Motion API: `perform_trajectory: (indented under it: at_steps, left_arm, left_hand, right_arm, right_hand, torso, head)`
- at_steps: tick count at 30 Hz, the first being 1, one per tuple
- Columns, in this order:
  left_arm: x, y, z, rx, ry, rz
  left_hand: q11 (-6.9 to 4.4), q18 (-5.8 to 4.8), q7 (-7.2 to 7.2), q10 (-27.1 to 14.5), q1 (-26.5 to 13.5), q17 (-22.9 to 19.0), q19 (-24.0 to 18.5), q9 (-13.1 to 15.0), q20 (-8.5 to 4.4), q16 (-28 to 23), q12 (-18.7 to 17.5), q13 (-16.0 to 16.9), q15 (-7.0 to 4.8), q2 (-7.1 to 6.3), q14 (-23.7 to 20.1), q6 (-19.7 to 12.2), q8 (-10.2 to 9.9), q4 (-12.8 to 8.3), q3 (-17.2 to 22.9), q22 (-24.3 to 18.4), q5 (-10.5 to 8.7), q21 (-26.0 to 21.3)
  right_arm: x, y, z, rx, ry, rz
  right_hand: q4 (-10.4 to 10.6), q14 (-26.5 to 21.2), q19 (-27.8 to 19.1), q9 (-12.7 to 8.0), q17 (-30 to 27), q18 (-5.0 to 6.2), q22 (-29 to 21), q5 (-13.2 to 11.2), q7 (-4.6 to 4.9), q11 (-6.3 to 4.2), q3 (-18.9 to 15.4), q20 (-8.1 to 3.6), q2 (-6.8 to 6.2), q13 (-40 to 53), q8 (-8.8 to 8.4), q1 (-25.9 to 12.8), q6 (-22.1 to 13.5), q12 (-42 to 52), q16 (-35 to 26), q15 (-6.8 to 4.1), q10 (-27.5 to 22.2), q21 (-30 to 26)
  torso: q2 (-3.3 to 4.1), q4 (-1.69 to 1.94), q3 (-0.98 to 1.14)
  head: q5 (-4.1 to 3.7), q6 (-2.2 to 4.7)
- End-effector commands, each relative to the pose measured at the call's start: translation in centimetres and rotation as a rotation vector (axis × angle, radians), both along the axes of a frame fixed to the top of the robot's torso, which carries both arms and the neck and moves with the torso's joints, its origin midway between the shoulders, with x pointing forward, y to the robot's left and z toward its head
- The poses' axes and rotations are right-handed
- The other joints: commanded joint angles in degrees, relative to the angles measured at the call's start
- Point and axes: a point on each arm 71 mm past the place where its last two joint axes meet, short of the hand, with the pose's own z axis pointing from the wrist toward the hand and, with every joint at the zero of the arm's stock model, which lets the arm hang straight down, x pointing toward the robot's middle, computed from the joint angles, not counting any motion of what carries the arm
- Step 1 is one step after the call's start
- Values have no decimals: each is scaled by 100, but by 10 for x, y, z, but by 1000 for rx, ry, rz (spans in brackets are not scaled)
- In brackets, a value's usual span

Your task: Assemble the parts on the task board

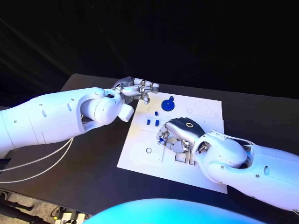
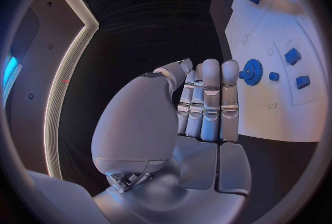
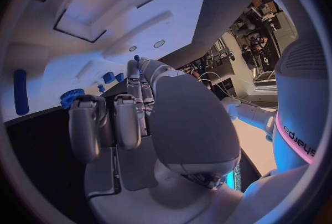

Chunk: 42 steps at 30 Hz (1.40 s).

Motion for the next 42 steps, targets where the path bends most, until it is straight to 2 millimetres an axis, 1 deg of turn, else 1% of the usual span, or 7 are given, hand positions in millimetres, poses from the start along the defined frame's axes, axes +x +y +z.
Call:
perform_trajectory:
  at_steps: [1, 4, 6, 12, 22, 25, 42]
  left_arm:
    - [-1, -4, 1, -8, -1, -26]
    - [-1, -4, 1, -8, -1, -28]
    - [-1, -4, 1, -8, -1, -28]
    - [-1, -5, 2, -10, -1, -29]
    - [-2, -5, 2, -11, -1, -32]
    - [-2, -6, 2, -11, 0, -33]
    - [-2, -6, 2, -12, 3, -39]
  left_hand:
    - [11, 57, 11, -35, 10, -7, 19, -8, 7, -22, 35, 7, 18, 68, -18, -48, -32, -19, 2, -3, 31, 12]
    - [11, 57, 12, -39, 14, -9, 22, -9, 7, -24, 37, 7, 18, 74, -19, -52, -34, -20, 6, -3, 33, 12]
    - [11, 57, 13, -41, 15, -10, 23, -10, 7, -25, 37, 7, 18, 78, -19, -54, -35, -21, 8, -4, 34, 11]
    - [13, 56, 16, -45, 11, -11, 27, -10, 8, -27, 38, 7, 19, 81, -19, -56, -35, -18, 8, -2, 34, 14]
    - [13, 56, 16, -45, 11, -11, 27, -10, 8, -27, 38, 7, 19, 81, -19, -56, -35, -18, 8, -2, 34, 14]
    - [13, 56, 16, -45, 11, -11, 27, -10, 8, -27, 38, 7, 19, 81, -19, -56, -35, -18, 8, -2, 34, 14]
    - [17, 57, 20, -53, 5, -15, 29, -12, 10, -30, 40, 7, 22, 85, -19, -62, -37, -13, 7, -6, 32, 8]
  right_arm:
    - [-1, 2, -2, -6, -17, 10]
    - [0, 2, -4, -8, -15, 8]
    - [0, 2, -4, -9, -14, 7]
    - [1, 3, -6, -16, -11, 6]
    - [4, 4, -8, -23, -16, 2]
    - [5, 6, -9, -23, -17, 3]
    - [6, 8, -12, -51, -2, 11]
  right_hand:
    - [-21, 357, 281, 6, 260, -56, 1245, 24, 15, -28, 3, -29, 9, -5, 33, -56, 12, -40, -4, -19, 4, -14]
    - [-21, 357, 281, 6, 260, -56, 1245, 24, 15, -28, 3, -29, 9, -5, 33, -56, 12, -40, -4, -19, 4, -14]
    - [-21, 357, 281, 6, 260, -56, 1245, 24, 15, -28, 3, -29, 9, -5, 33, -56, 12, -40, -4, -19, 4, -14]
    - [-36, 357, 277, 9, 258, -54, 1242, 33, 16, -26, 11, -29, 7, -5, 31, -60, 11, -46, -4, -19, 8, -23]
    - [-38, 356, 271, 10, 253, -51, 1238, 34, 17, -26, 12, -29, 7, -5, 31, -63, 10, -47, -8, -19, 8, -35]
    - [-42, 355, 274, 11, 249, -53, 1241, 35, 18, -26, 14, -29, 7, -5, 30, -64, 9, -49, -10, -19, 8, -28]
    - [-50, 356, 275, 13, 251, -53, 1242, 36, 19, -25, 17, -29, 5, -5, 29, -70, 7, -53, -8, -18, 10, -27]
  torso:
    - [0, -2, -6]
    - [-7, -1, -8]
    - [-7, -1, -8]
    - [-9, 0, -11]
    - [-12, 1, -9]
    - [-10, -2, -9]
    - [-10, -2, -9]
  head:
    - [61, -51]
    - [76, -70]
    - [107, -89]
    - [144, -105]
    - [159, -115]
    - [177, -118]
    - [186, -142]
